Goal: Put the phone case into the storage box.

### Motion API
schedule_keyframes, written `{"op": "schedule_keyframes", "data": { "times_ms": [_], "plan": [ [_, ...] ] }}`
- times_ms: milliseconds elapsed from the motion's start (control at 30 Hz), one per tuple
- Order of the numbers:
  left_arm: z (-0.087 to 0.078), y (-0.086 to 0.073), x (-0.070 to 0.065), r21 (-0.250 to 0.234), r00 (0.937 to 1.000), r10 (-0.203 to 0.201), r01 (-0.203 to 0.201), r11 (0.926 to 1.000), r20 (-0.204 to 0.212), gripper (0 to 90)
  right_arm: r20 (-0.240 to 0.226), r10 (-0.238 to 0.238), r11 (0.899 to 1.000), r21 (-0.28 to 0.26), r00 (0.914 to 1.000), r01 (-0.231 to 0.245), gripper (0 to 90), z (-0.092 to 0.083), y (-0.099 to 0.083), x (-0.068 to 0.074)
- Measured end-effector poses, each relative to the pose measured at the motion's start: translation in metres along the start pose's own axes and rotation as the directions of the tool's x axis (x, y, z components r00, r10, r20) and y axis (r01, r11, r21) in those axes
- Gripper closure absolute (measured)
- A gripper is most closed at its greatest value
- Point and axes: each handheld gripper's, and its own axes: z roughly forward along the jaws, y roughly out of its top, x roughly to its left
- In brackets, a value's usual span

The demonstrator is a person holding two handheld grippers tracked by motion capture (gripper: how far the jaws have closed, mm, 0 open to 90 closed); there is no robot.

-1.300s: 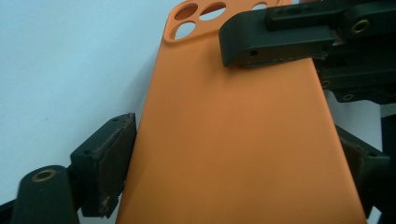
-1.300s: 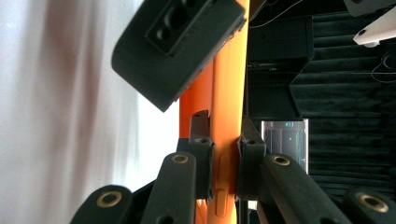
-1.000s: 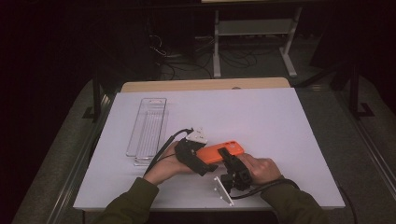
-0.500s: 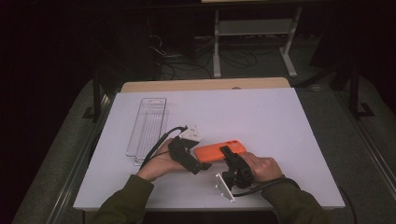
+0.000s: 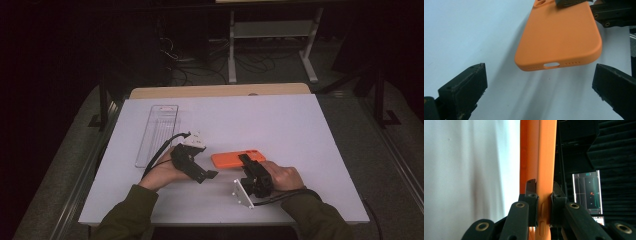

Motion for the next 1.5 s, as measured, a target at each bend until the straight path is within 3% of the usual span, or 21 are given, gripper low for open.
{"op": "schedule_keyframes", "data": {
  "times_ms": [133,233,267,300,500,767,800,867,900,1000,1133,1167,1233,1267,1433,1500],
  "plan": [
    [0.002,-0.001,0.0,0.001,1.0,-0.002,0.002,1.0,0.001,0.0,-0.005,0.036,0.999,-0.001,0.9994,-0.036,78.8,0.001,-0.002,-0.003],
    [0.003,0.0,-0.001,0.0,0.9999,-0.011,0.011,0.9999,-0.002,0.0,-0.025,0.094,0.995,0.021,0.9953,-0.093,78.8,0.0,-0.003,-0.002],
    [0.003,0.0,-0.001,0.001,0.9999,-0.012,0.012,0.9999,-0.002,0.0,-0.006,0.119,0.993,0.005,0.9929,-0.119,78.7,0.0,-0.003,-0.003],
    [0.003,0.0,-0.001,0.002,0.9999,-0.01,0.011,0.9999,-0.002,0.0,-0.011,0.102,0.995,0.001,0.9948,-0.102,78.8,0.0,-0.004,-0.005],
    [0.004,-0.001,0.0,0.009,1.0,-0.004,0.004,0.9999,-0.002,0.0,-0.035,0.193,0.981,0.007,0.9806,-0.193,78.7,0.0,-0.006,-0.01],
    [0.004,-0.001,0.001,0.013,1.0,0.002,-0.002,0.9999,-0.006,0.0,-0.06,0.25,0.968,0.011,0.9664,-0.25,78.7,0.001,-0.01,-0.016],
    [0.004,-0.001,0.0,0.0,0.9999,-0.012,0.012,0.9999,-0.007,0.0,-0.064,0.257,0.966,0.01,0.9644,-0.257,78.7,0.001,-0.011,-0.017],
    [0.004,-0.001,-0.001,-0.006,0.9997,-0.025,0.025,0.9997,-0.007,0.0,-0.07,0.287,0.958,0.011,0.9553,-0.287,78.7,0.002,-0.012,-0.019],
    [0.004,-0.001,0.0,-0.01,0.9995,-0.032,0.032,0.9994,-0.005,0.0,-0.077,0.326,0.945,0.022,0.9423,-0.325,78.8,0.001,-0.012,-0.019],
    [0.003,0.0,-0.001,-0.024,0.9989,-0.047,0.047,0.9986,-0.008,0.0,-0.087,0.369,0.929,0.025,0.9253,-0.368,78.8,0.001,-0.014,-0.021],
    [0.002,0.0,0.001,-0.012,0.9998,-0.019,0.019,0.9998,-0.005,0.0,-0.107,0.421,0.907,0.036,0.9006,-0.42,78.7,0.001,-0.016,-0.024],
    [0.002,0.0,0.001,-0.01,0.9999,-0.011,0.011,0.9999,-0.005,0.0,-0.104,0.448,0.894,0.032,0.8879,-0.447,78.7,0.002,-0.016,-0.024],
    [0.003,0.0,0.001,-0.011,0.9999,-0.011,0.011,0.9999,-0.001,0.0,-0.114,0.457,0.889,0.037,0.8822,-0.456,78.8,0.002,-0.017,-0.026],
    [0.003,0.0,0.001,-0.011,0.9999,-0.012,0.012,0.9999,0.001,0.0,-0.108,0.483,0.875,0.035,0.8687,-0.483,78.8,0.002,-0.017,-0.025],
    [0.003,0.0,0.001,-0.012,0.9999,-0.013,0.013,0.9998,0.001,0.0,-0.122,0.512,0.859,0.047,0.8501,-0.511,78.8,0.002,-0.021,-0.029],
    [0.003,0.0,0.001,-0.012,0.9999,-0.016,0.016,0.9998,-0.002,0.0,-0.123,0.533,0.846,0.051,0.8369,-0.531,78.8,0.003,-0.021,-0.03]
  ]
}}
